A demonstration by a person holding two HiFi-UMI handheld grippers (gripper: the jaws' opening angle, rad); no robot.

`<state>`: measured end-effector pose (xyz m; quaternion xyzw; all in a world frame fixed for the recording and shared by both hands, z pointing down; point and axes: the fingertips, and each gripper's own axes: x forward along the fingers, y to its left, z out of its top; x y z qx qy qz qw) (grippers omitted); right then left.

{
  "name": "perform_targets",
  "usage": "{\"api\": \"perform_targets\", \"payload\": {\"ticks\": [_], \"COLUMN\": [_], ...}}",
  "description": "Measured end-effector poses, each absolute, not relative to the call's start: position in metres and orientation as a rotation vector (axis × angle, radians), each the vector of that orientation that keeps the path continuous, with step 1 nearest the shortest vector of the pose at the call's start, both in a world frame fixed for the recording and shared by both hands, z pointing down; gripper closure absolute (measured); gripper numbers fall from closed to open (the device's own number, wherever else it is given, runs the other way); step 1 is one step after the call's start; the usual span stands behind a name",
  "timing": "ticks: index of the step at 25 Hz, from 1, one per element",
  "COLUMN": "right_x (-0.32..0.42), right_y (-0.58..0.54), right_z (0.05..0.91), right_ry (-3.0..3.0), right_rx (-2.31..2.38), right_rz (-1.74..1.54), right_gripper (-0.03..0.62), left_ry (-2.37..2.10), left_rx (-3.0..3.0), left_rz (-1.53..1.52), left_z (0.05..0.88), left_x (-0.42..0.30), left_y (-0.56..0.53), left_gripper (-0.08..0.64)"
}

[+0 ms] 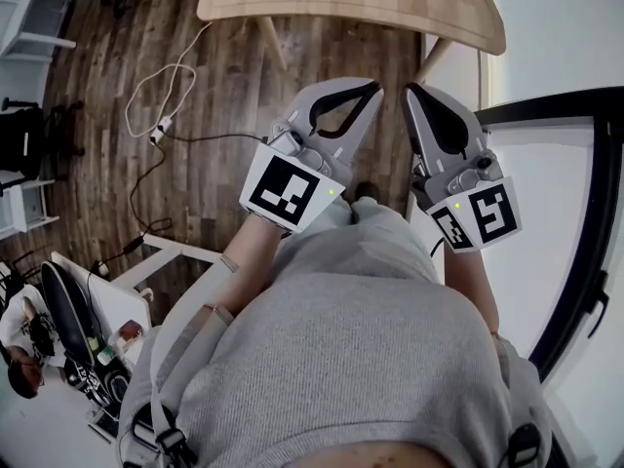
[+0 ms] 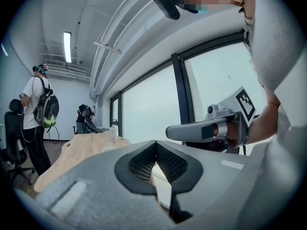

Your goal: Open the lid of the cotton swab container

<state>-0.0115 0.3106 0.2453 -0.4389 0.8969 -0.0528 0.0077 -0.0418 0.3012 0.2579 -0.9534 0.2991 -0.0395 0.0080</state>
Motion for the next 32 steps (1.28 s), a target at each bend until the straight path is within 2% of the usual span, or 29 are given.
{"api": "perform_targets", "payload": {"ticks": [12,32], "right_x": [0.01,0.021], "right_y": [0.316,0.318], "right_z": [0.249,0.248], "right_ry": [2.861,2.867], "right_rx": [-1.312,-1.309], "right_rz": [-0.15,-0.136], "right_gripper": [0.591,0.591], "left_ry": [0.961,0.957], "left_rx": [-2.951,-2.95], "left_rz": [-0.143,-0.169], "left_z": [0.253,0.256], "left_x": [-0.01,0.004], "left_y": [0.306,0.31], "left_gripper": [0.561,0.561]}}
